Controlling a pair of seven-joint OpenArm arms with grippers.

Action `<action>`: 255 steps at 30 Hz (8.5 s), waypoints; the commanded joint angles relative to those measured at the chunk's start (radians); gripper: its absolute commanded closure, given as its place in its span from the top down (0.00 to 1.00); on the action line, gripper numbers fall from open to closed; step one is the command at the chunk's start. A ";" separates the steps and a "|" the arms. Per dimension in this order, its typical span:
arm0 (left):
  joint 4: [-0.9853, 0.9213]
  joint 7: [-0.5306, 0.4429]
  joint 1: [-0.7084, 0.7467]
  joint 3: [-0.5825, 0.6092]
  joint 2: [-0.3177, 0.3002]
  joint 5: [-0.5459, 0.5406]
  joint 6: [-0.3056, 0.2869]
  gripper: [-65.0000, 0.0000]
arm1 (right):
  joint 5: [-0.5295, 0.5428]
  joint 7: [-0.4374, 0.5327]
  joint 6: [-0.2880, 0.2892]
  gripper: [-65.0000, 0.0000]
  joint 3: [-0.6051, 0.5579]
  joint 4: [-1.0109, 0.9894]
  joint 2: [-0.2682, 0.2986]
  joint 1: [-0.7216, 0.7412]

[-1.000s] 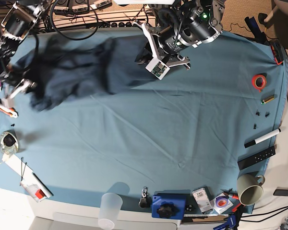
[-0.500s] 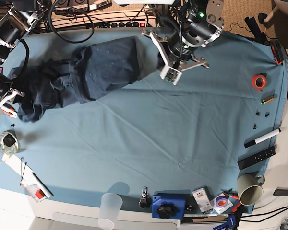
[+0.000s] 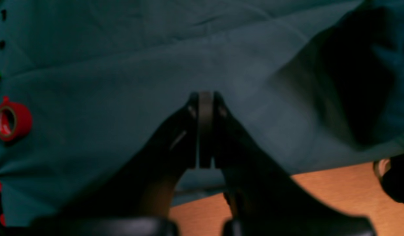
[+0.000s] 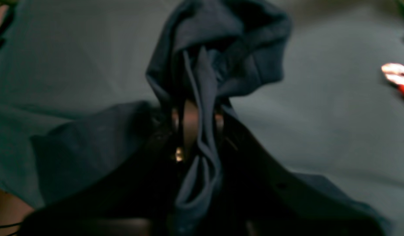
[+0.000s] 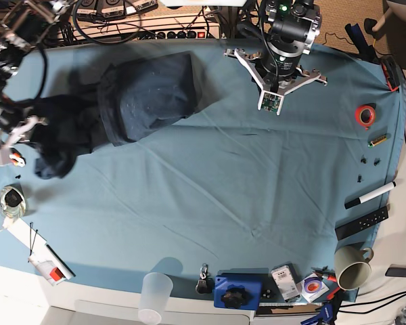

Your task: Fold the T-shirt properly

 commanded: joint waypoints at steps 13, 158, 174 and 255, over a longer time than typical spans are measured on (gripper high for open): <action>0.016 -0.025 0.023 0.003 0.003 0.111 0.017 0.00 | 0.064 0.023 0.001 0.00 -0.290 0.156 -0.085 0.009; 0.016 -0.184 0.065 -0.290 0.006 -0.034 -0.089 0.00 | -0.175 0.121 0.001 0.00 -0.608 -0.130 -0.062 0.004; 0.016 -0.105 0.081 -0.608 -0.026 -0.311 -0.201 0.00 | -0.060 0.023 0.001 0.00 -0.238 0.337 -0.063 -0.139; -1.905 -1.173 -0.220 -0.608 -0.052 -0.335 -0.285 0.00 | -1.182 1.348 -0.253 0.00 -0.688 -1.106 -0.151 -0.217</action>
